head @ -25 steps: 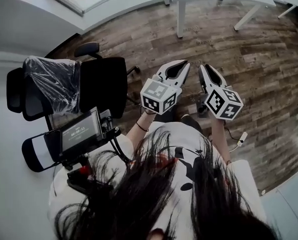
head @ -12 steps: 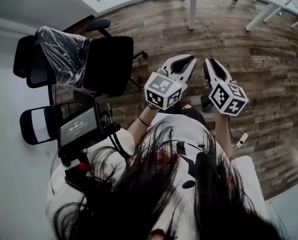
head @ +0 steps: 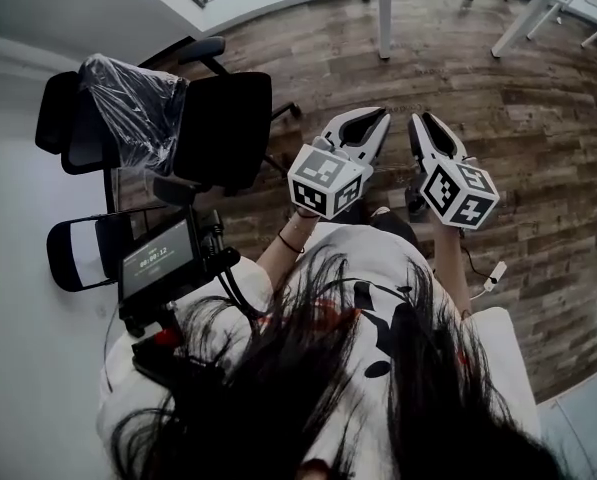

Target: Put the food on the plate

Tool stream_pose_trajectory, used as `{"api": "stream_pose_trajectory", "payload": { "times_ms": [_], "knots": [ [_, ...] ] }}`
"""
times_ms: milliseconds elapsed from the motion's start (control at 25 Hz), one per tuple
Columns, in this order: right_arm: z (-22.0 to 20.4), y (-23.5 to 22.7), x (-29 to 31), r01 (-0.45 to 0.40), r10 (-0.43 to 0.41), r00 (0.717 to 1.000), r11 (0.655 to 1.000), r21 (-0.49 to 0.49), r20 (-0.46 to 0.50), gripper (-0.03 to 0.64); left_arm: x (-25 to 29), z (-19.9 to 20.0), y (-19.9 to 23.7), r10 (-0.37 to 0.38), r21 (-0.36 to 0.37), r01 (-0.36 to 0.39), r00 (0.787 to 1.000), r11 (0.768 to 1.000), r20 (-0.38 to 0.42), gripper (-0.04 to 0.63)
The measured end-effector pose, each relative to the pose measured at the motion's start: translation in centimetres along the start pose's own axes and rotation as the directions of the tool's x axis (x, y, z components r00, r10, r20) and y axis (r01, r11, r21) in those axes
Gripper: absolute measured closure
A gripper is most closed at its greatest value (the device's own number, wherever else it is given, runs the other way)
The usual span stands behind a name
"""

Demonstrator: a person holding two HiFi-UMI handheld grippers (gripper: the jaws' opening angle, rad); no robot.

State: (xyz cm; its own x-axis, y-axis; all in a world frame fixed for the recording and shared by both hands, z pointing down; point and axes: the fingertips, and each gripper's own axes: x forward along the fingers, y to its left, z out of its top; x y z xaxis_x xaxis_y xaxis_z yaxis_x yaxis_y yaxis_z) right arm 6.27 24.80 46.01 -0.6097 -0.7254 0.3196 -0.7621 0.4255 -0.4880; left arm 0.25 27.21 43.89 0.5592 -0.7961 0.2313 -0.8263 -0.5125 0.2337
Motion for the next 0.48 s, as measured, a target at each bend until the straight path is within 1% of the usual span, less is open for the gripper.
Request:
{"api": "stream_pose_trajectory", "payload": {
  "times_ms": [480],
  "knots": [
    [-0.08, 0.38, -0.77, 0.002, -0.003, 1.000, 0.999, -0.041, -0.027, 0.523, 0.21, 0.10, -0.49, -0.010, -0.011, 0.010, 1.000, 1.000, 0.002, 0.589]
  ]
}}
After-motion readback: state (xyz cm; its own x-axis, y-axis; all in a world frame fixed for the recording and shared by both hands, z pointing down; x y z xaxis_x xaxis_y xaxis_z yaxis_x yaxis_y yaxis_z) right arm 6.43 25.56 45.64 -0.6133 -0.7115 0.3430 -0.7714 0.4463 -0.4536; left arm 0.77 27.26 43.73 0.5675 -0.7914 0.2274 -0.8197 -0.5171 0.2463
